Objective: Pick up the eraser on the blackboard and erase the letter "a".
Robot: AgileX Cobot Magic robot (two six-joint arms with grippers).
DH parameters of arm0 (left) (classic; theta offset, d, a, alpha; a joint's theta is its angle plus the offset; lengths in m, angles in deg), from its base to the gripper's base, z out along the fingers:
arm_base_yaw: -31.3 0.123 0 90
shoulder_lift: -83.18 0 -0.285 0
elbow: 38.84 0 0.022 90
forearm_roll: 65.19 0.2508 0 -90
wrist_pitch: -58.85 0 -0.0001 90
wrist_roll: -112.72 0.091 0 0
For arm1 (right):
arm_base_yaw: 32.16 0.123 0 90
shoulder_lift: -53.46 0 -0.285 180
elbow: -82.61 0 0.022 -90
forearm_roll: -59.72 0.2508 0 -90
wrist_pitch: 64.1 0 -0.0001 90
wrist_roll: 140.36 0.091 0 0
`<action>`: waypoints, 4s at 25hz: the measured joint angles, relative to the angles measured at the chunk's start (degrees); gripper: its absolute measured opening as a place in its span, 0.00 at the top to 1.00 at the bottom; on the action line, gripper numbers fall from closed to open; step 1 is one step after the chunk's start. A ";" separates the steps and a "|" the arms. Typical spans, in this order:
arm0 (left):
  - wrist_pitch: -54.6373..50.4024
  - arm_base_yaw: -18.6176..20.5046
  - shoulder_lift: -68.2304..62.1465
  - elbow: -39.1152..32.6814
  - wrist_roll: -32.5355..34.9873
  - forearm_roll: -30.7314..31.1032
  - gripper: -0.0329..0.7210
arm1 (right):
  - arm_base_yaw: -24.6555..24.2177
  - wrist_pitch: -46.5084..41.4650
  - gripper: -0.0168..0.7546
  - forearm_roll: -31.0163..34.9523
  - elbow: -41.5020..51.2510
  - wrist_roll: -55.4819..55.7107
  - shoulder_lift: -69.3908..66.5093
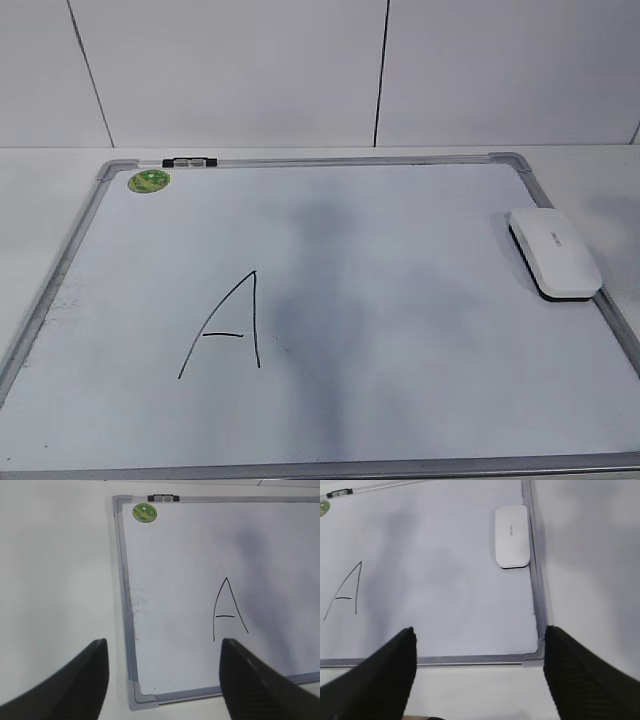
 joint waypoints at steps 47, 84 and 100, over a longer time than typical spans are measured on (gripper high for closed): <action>8.13 -6.16 37.03 -39.26 4.02 7.21 0.30 | 2.14 4.56 0.21 -12.94 29.73 -5.40 32.07; 9.06 -6.16 41.94 -39.37 4.32 6.47 0.31 | 2.14 6.68 0.21 -13.69 30.62 -5.53 34.07; 9.06 -2.21 44.89 -39.37 4.32 6.47 0.31 | 1.10 6.81 0.21 -14.25 30.62 -5.53 34.86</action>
